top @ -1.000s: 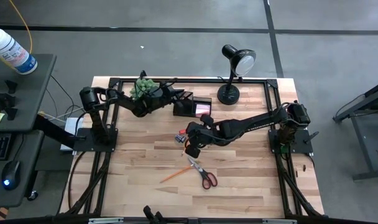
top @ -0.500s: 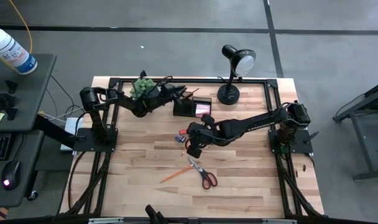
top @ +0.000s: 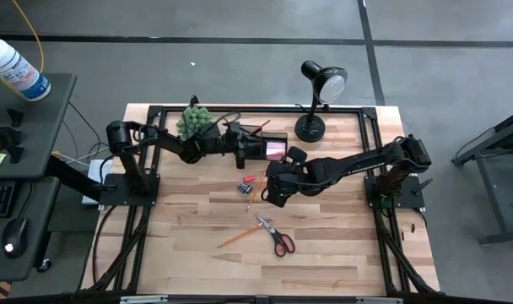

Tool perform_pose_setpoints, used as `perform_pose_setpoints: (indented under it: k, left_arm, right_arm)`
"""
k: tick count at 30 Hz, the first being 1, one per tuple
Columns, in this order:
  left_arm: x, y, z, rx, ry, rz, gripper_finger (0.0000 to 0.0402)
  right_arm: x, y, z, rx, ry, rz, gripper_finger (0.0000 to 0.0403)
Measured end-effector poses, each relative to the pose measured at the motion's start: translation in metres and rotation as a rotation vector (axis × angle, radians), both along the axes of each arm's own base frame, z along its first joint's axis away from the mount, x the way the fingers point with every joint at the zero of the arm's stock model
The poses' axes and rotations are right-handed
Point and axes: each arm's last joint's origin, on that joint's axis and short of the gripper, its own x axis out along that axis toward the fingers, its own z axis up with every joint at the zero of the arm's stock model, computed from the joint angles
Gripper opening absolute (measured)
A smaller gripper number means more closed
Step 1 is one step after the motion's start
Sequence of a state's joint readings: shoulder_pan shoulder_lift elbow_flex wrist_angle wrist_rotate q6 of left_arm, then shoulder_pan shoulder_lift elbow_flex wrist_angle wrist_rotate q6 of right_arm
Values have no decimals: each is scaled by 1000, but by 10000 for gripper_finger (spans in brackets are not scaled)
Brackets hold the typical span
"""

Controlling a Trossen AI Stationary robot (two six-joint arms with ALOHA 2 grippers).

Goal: Pick and place office supplies into organizer
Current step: Put the bottom pencil into the desk organizer

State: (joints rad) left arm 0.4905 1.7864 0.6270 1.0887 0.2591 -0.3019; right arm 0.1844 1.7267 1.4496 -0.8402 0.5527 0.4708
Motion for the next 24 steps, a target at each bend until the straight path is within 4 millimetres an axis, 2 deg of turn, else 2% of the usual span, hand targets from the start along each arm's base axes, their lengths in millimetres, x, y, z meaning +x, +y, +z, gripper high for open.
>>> perform_pose_setpoints:
  k: [5, 9, 16, 24]
  left_arm:
    - [7, -27, 12, 5, 38, -50, 51]
    - [6, -45, 20, 24, 124, -47, 51]
    - [-5, -82, 33, 35, 309, -76, 51]
    - [-28, -141, 36, -6, 553, -10, 51]
  right_arm:
    - [-2, -1, -7, -31, 15, -13, 83]
    - [-4, 0, -13, -44, 29, -12, 83]
    - [-10, 3, -30, -54, 61, -1, 83]
    - [-16, 14, -61, 3, 55, 53, 83]
